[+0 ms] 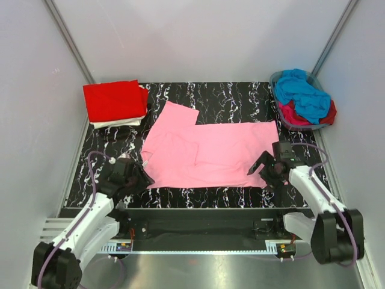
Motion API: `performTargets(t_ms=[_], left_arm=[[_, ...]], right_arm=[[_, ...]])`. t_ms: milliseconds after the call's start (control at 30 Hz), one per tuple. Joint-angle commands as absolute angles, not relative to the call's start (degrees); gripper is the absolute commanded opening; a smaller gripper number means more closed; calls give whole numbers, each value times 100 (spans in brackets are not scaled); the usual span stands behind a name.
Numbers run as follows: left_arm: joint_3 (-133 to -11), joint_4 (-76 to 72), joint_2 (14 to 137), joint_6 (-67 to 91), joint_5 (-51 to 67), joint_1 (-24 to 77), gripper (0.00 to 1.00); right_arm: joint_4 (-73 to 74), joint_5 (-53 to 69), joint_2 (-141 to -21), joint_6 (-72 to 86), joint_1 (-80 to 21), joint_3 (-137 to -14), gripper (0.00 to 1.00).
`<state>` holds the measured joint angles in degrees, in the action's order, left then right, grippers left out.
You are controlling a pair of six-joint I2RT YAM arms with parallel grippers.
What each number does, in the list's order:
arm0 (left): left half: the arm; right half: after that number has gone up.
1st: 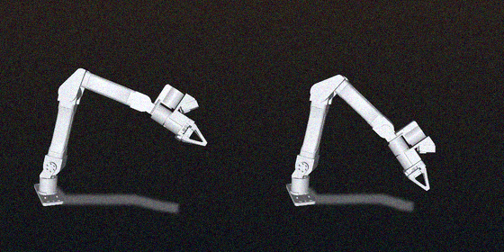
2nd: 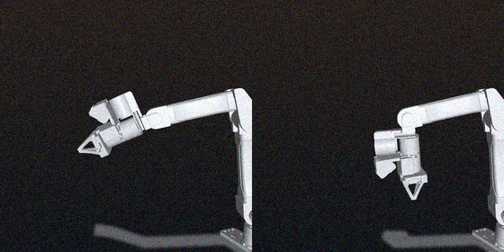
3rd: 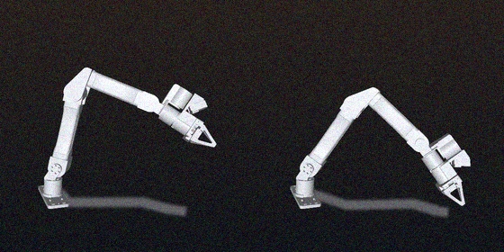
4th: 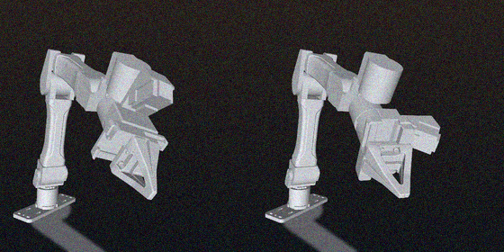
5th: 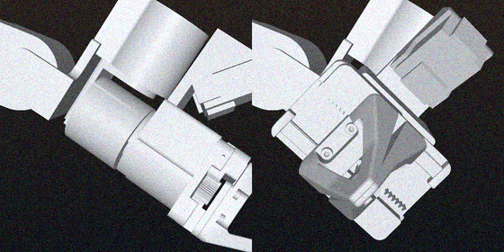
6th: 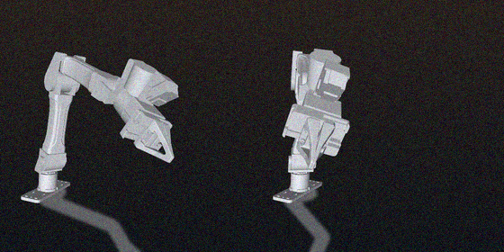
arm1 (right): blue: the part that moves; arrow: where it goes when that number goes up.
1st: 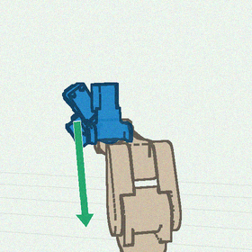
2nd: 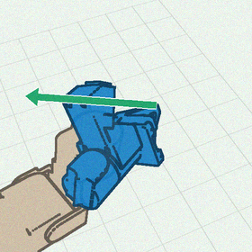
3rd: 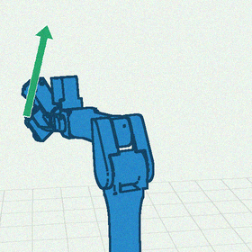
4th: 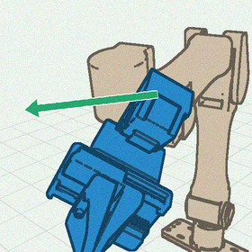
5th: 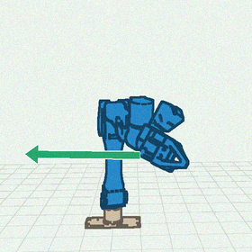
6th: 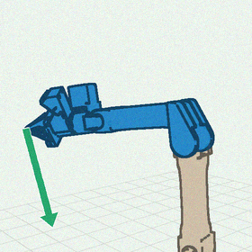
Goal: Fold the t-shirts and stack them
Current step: Fold the tshirt
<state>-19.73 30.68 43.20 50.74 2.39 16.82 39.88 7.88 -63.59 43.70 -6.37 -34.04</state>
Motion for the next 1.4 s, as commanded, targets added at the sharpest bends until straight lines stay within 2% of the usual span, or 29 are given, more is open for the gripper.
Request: performTargets(t_ms=[0, 100, 200, 267, 300, 367, 500, 600, 633, 700, 733, 767, 800, 833, 933, 1000, 1167, 1367], left_arm=[[-2004, 3427, 3894, 5563, -280, 1758, 51], [-2135, 3542, 3841, 5581, -412, 1758, 51], [-2530, 3595, 3858, 5292, -544, 1758, 50], [-3135, 3403, 4059, 4689, -598, 1758, 54], [-3355, 3271, 4426, 4424, -554, 1767, 59], [-4233, 3033, 5024, 3755, -580, 1758, 62], [-5912, 2646, 7296, 2902, -572, 1740, 59], [-7204, 2181, 8755, 2357, -64, 1653, 58], [-7981, 2119, 9154, 2086, -35, 1626, 58], [-8933, 2310, 10398, 1829, 271, 1530, 61], [-9956, 2468, 10841, 1689, 333, 1477, 61], [-10489, 2783, 11281, 1661, 421, 1346, 61], [-11007, 2934, 12103, 1644, 665, 1266, 62], [-11978, 3075, 12511, 1557, 816, 1196, 63], [-13585, 3559, 13857, 1320, 914, 1037, 66], [-13868, 3534, 14367, 1275, 896, 976, 69], [-13122, 2726, 14484, 1362, 896, 897, 75], [-13500, 2962, 14898, 1749, 1020, 888, 78]], right_arm=[[4876, 28, -5626, 4780, -650, -3665, 100], [4886, -367, -5519, 4957, -650, -3665, 100], [4782, -274, -5739, 4905, -650, -3858, 100], [4511, -10, -5748, 4773, -650, -3920, 100], [4030, 661, -5687, 4694, -650, -3876, 100], [3440, 1263, -5555, 4544, -712, -3622, 98], [2027, 1792, -4924, 4544, -1133, -3086, 99], [1016, 2090, -4195, 4342, -1634, -2568, 100], [819, 2127, -4097, 4316, -1765, -2305, 100], [335, 2145, -3921, 4324, -2021, -2040, 100], [186, 2136, -3876, 4376, -2056, -1769, 100], [-129, 2179, -3850, 4429, -2065, -1671, 100], [-132, 2171, -3771, 4438, -2057, -1635, 100], [-158, 2171, -3753, 4438, -2057, -1626, 100], [-290, 2232, -3753, 4456, -2065, -1521, 100], [-439, 2320, -3814, 4473, -2065, -1468, 100], [-712, 2452, -4069, 4535, -2065, -1424, 100], [-729, 2443, -4122, 4526, -2065, -1433, 100]])
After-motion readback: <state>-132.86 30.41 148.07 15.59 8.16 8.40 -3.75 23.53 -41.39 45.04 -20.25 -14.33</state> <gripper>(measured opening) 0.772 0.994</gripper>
